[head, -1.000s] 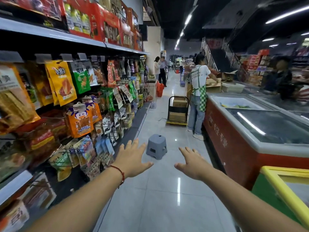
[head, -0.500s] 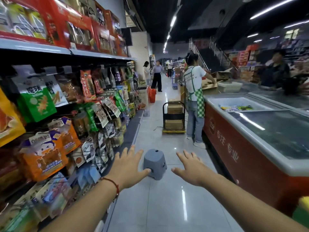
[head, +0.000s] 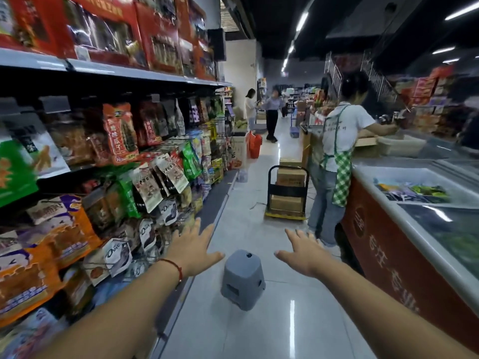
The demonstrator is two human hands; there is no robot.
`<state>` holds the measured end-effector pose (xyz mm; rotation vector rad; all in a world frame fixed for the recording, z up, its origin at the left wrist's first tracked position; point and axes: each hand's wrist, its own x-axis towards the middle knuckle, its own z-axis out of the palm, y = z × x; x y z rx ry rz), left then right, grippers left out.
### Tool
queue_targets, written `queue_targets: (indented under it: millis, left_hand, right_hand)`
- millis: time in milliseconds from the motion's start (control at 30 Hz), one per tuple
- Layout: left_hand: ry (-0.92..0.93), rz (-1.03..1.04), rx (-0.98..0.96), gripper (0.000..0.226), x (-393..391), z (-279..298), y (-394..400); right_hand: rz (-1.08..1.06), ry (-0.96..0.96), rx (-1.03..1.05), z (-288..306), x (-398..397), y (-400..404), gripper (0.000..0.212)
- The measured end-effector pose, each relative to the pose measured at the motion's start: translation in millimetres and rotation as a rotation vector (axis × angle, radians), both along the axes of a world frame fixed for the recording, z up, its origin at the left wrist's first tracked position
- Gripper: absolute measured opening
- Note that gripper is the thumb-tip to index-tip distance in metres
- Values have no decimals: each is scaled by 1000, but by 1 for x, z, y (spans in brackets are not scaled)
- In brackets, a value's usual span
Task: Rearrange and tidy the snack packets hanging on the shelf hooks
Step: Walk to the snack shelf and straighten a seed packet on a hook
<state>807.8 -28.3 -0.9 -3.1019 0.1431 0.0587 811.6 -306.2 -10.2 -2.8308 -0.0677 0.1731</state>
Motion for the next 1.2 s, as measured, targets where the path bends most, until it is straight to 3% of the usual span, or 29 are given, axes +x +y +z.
queue_targets:
  millis: [333, 633, 933, 1200]
  left_hand:
    - [-19, -18, 9, 95, 229, -17, 33]
    - [-44, -85, 10, 93, 416, 1, 27]
    - [-4, -58, 21, 90, 593, -13, -15]
    - [-13, 93, 35, 93, 738, -24, -30]
  right_hand:
    - [56, -12, -42, -11, 224, 41, 80]
    - [27, -4, 12, 1, 401, 48, 78]
    - [38, -12, 34, -23, 599, 9, 77]
    - [138, -3, 32, -34, 765, -17, 76]
